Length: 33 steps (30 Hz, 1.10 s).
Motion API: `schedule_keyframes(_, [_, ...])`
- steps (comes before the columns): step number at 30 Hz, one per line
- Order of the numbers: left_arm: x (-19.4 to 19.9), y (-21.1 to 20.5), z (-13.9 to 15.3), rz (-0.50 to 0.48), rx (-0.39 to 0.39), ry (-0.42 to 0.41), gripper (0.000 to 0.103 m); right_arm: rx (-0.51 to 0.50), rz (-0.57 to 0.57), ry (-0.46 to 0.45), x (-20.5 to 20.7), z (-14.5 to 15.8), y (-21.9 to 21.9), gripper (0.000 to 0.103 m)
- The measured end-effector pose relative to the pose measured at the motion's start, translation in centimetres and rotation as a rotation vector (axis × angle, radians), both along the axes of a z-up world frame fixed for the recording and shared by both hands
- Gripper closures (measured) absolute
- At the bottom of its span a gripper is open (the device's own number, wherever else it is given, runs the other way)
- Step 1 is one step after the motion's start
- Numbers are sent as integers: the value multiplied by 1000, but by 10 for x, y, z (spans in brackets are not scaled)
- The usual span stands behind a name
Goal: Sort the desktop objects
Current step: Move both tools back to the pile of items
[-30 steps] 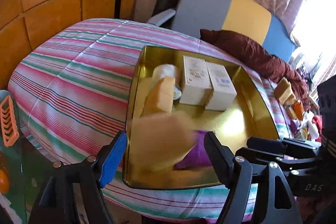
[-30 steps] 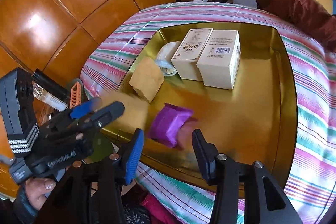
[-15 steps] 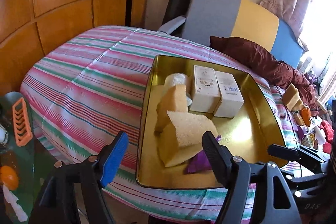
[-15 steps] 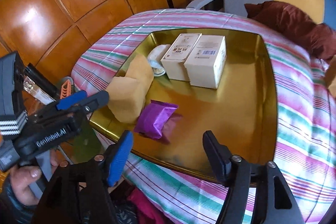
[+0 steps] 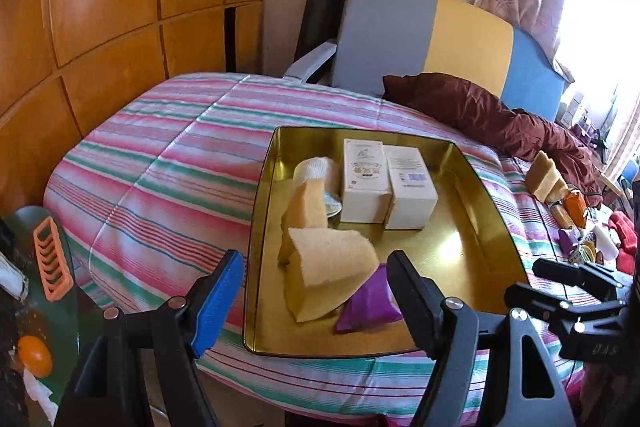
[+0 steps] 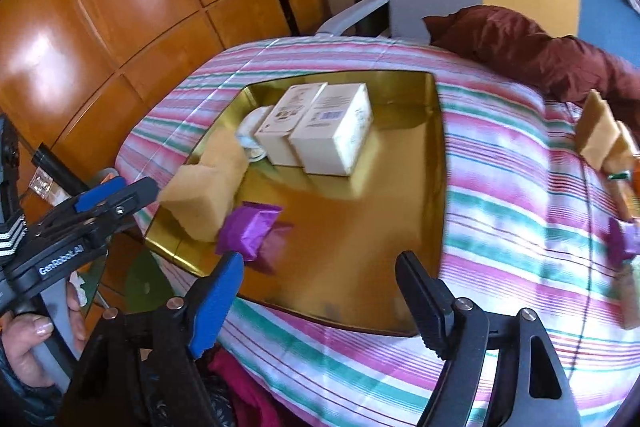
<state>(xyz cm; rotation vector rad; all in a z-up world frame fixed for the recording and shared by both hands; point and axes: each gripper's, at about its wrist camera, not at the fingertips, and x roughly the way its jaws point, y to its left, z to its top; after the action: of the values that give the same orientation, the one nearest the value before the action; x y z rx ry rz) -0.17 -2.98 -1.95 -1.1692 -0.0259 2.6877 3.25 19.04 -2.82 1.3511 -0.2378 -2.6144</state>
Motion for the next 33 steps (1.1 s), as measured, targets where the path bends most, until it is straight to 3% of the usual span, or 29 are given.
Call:
schedule_keyframes(8, [6,20,13,-71,10,25,28,37,-90,12,7,11,50,20])
schedule_keyframes(16, [6,45,13,-146,34,-2,28,73,-207,6,13,24,109,20])
schedule_keyframes(26, [5,84,8,-246,-2,-32,28,-13,-384,-63,25,31,196,19])
schedule_keyframes(33, [5,114,11,-319,-15,-37,28,-82,-520,-61,39,42,262,19])
